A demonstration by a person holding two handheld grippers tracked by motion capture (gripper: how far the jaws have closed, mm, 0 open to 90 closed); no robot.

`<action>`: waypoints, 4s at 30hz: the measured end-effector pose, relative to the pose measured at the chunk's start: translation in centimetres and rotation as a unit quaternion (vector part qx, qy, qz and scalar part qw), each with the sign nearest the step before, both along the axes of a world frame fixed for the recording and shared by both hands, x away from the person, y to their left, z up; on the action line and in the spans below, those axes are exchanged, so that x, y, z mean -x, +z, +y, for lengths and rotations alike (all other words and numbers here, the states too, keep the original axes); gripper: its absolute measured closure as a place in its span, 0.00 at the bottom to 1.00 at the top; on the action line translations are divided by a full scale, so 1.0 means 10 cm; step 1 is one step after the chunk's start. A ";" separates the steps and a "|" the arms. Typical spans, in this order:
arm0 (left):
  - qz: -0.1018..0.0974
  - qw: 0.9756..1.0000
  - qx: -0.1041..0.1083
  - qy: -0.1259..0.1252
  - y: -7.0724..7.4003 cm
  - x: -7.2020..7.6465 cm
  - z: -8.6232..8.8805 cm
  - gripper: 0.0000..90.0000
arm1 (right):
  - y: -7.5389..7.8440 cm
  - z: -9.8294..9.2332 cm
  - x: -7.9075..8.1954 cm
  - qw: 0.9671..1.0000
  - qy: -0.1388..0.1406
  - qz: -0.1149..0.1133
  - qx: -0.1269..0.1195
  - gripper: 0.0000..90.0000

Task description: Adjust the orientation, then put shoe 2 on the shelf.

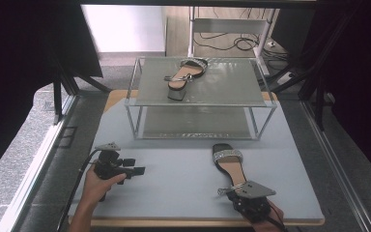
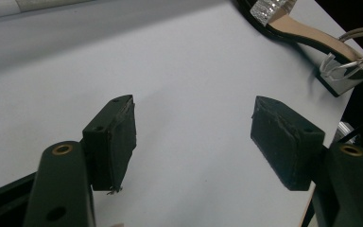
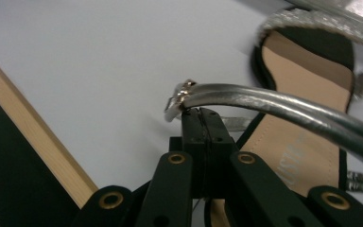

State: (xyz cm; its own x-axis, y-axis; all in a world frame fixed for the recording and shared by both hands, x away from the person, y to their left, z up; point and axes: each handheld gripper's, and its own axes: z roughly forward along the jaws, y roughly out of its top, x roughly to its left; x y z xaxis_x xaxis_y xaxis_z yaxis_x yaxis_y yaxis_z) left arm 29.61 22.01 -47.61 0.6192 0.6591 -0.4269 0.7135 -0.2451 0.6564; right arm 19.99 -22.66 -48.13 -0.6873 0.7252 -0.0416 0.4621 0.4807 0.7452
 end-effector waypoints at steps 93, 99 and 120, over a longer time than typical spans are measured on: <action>0.013 1.000 0.000 -0.015 -0.06 -0.02 -0.16 0.36 | 0.11 -0.19 -1.37 0.949 0.034 0.229 0.213 0.48; 0.012 1.000 -0.002 -0.016 -0.07 -0.02 -0.17 0.36 | 0.32 -0.25 -1.32 0.958 0.038 0.231 0.166 0.48; 0.012 1.000 -0.002 -0.010 -0.08 -0.03 -0.14 0.36 | 1.49 -0.31 -1.13 0.980 0.050 0.175 0.079 0.48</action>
